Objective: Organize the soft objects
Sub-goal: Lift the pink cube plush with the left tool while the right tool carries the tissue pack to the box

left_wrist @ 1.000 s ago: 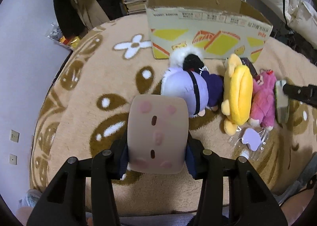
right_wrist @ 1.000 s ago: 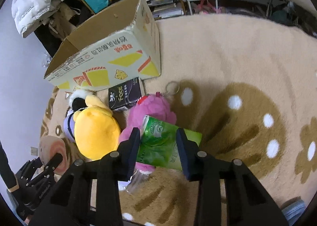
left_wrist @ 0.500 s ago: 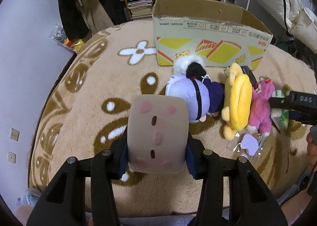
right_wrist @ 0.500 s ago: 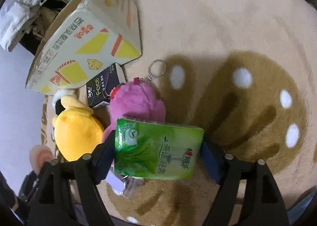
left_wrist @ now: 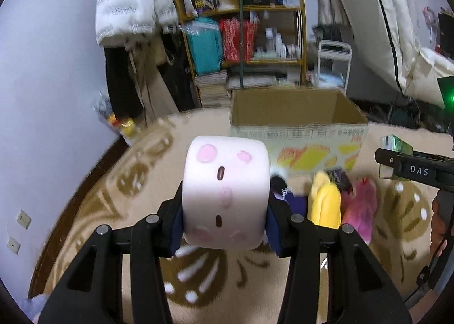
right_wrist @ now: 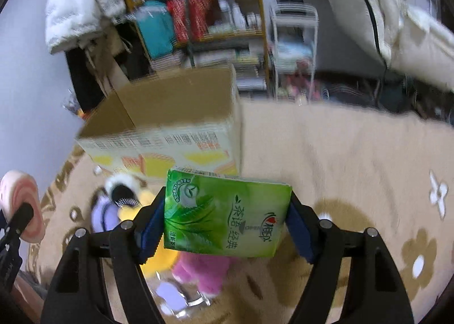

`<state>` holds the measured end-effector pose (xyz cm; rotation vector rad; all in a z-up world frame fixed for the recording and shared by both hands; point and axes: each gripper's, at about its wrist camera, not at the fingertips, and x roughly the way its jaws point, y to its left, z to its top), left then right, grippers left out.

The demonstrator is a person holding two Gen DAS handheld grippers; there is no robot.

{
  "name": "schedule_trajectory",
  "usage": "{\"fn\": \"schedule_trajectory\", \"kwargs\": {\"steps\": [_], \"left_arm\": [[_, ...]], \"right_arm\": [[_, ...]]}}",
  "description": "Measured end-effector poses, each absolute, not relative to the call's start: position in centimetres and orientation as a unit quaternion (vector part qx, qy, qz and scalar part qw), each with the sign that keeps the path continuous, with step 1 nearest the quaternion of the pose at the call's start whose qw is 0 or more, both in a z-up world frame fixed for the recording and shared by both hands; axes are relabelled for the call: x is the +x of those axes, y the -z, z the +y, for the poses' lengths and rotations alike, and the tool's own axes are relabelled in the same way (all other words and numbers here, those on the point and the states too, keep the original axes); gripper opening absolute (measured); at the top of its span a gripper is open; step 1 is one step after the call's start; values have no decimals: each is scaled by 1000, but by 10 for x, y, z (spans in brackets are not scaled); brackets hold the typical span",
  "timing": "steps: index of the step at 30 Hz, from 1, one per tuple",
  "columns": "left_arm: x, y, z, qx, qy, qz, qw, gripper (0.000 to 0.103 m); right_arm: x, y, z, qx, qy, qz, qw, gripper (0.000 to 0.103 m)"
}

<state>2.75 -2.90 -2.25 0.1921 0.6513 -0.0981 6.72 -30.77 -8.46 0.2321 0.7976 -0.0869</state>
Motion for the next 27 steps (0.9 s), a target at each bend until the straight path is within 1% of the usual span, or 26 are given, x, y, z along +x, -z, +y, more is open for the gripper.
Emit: {"fn": "schedule_trajectory", "kwargs": {"steps": [5, 8, 14, 27], "left_arm": [[26, -6, -30, 86, 53, 273, 957, 46], [29, -23, -30, 82, 54, 241, 965, 46], [47, -41, -35, 86, 60, 189, 976, 46], [108, -36, -55, 84, 75, 186, 976, 46]], "right_arm": [[64, 42, -289, 68, 39, 311, 947, 80], [64, 28, -282, 46, 32, 274, 960, 80], [74, 25, -275, 23, 32, 246, 969, 80], [103, 9, -277, 25, 29, 196, 980, 80]]}}
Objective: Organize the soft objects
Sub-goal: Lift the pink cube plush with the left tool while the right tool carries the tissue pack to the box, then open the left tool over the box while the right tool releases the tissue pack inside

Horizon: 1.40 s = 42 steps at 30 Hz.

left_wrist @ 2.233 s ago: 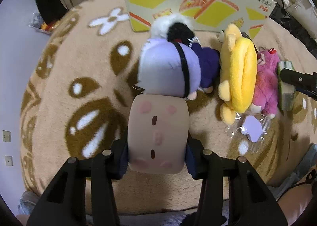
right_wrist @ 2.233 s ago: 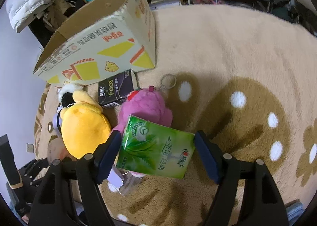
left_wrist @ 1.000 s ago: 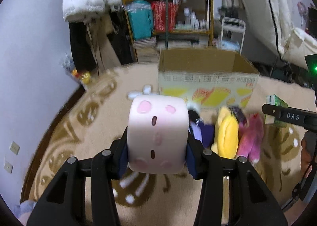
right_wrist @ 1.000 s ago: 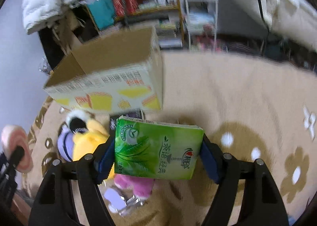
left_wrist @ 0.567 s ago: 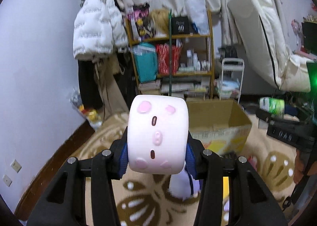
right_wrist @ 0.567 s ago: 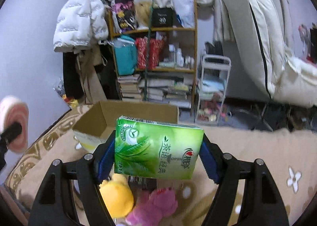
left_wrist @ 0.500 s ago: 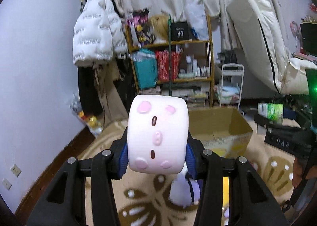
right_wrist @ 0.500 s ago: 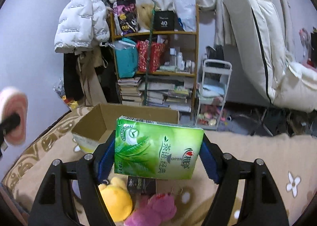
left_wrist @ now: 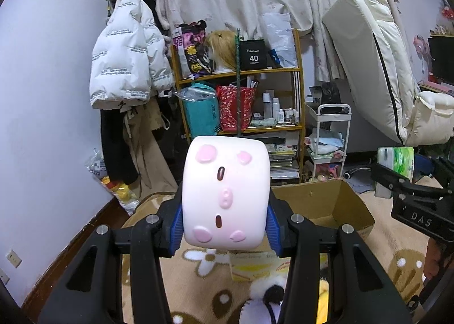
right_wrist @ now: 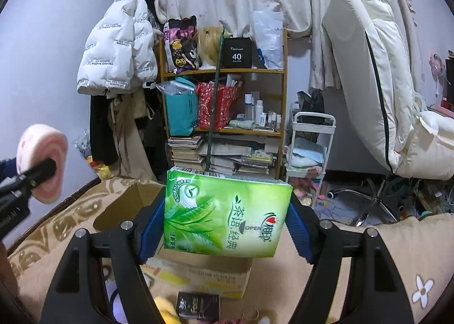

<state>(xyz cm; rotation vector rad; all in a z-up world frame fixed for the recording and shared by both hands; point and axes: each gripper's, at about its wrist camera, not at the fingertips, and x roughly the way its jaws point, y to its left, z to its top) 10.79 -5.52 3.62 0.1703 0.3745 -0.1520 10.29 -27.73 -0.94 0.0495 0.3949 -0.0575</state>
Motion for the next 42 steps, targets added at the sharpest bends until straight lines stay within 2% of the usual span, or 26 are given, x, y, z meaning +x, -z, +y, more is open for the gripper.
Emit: {"fn": "schedule_trajectory", "kwargs": {"steps": [8, 20, 35, 37, 42], "left_arm": [[140, -11, -64, 66, 91, 212, 971, 47], [174, 27, -80, 82, 118, 269, 952, 49], [167, 37, -78, 79, 117, 286, 948, 83], [165, 36, -75, 78, 112, 290, 947, 90], [161, 32, -68, 73, 106, 292, 948, 95]], "right_arm": [[124, 16, -281, 36, 16, 203, 978, 80], [155, 59, -288, 60, 1, 251, 966, 80], [155, 80, -296, 93, -17, 294, 951, 82], [153, 79, -297, 98, -19, 290, 952, 94], [149, 71, -294, 95, -23, 280, 955, 99]]}}
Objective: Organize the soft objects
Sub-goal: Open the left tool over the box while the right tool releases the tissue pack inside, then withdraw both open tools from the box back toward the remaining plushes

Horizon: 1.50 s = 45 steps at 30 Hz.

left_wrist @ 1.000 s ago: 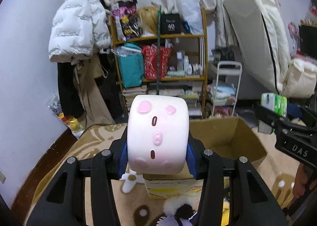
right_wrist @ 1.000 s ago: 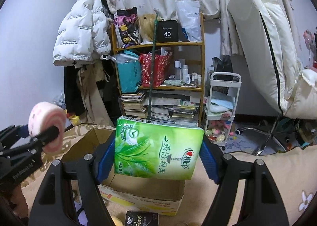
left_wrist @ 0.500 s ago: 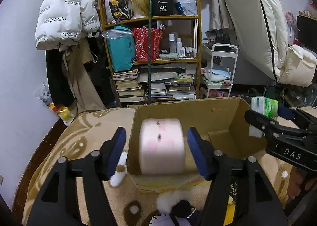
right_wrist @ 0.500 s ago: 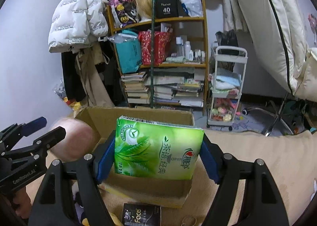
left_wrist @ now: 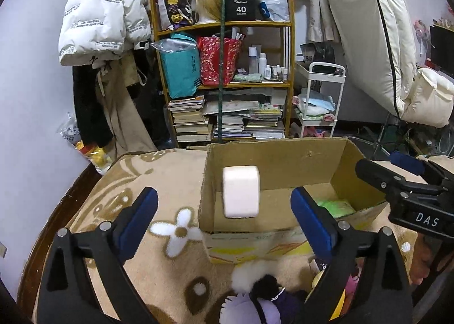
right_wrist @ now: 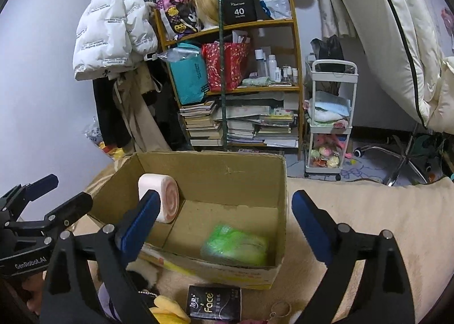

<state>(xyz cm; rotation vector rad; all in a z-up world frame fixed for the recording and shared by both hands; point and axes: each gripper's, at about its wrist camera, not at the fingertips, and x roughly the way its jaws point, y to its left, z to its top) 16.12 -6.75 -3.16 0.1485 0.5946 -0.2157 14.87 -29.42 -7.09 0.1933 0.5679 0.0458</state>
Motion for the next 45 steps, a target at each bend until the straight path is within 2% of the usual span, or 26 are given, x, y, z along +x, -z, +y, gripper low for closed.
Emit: {"fn": "schedule_trajectory", "kwargs": {"steps": [3, 19, 45], "left_arm": [[159, 30, -64, 77, 95, 293, 948, 97], [124, 20, -38, 79, 71, 335, 936, 97], [48, 20, -15, 83, 44, 360, 928, 97]], "right_arm": [[144, 70, -294, 99, -21, 277, 955, 103], [104, 53, -285, 99, -27, 282, 954, 103], [32, 44, -274, 93, -23, 311, 945, 103]]}}
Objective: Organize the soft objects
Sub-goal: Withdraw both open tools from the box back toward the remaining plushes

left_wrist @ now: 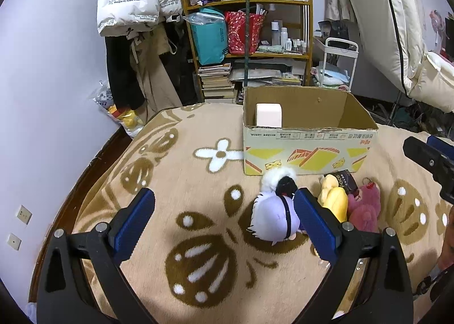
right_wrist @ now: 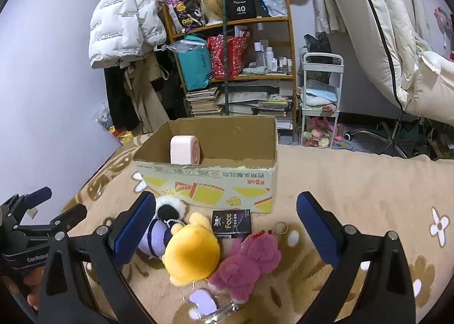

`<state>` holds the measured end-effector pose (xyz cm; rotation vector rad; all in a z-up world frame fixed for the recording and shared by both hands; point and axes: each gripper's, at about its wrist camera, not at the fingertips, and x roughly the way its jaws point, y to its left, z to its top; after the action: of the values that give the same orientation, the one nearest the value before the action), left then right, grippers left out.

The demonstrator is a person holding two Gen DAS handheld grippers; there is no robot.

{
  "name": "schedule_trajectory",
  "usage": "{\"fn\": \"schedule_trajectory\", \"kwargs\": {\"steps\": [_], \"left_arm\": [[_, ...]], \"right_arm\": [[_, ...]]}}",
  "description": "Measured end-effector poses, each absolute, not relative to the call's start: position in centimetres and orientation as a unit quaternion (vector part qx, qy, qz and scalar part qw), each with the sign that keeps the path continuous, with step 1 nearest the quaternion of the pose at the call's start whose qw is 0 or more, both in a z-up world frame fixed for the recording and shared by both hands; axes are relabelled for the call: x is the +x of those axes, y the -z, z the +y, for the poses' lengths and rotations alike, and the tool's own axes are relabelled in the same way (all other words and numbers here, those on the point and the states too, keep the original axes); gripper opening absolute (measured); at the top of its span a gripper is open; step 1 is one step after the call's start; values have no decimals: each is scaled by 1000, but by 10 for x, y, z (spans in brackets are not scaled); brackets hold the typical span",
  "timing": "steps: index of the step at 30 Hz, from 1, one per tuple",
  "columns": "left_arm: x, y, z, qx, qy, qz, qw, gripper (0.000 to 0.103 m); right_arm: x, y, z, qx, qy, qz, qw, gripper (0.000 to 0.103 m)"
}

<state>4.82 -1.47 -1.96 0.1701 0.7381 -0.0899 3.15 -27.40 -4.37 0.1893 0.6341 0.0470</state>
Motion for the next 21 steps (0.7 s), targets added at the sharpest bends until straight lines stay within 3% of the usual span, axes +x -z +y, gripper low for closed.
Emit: {"fn": "schedule_trajectory", "kwargs": {"steps": [21], "left_arm": [[63, 35, -14, 71, 42, 390, 917, 97]], "right_arm": [[39, 67, -250, 58, -41, 342, 937, 103]]}}
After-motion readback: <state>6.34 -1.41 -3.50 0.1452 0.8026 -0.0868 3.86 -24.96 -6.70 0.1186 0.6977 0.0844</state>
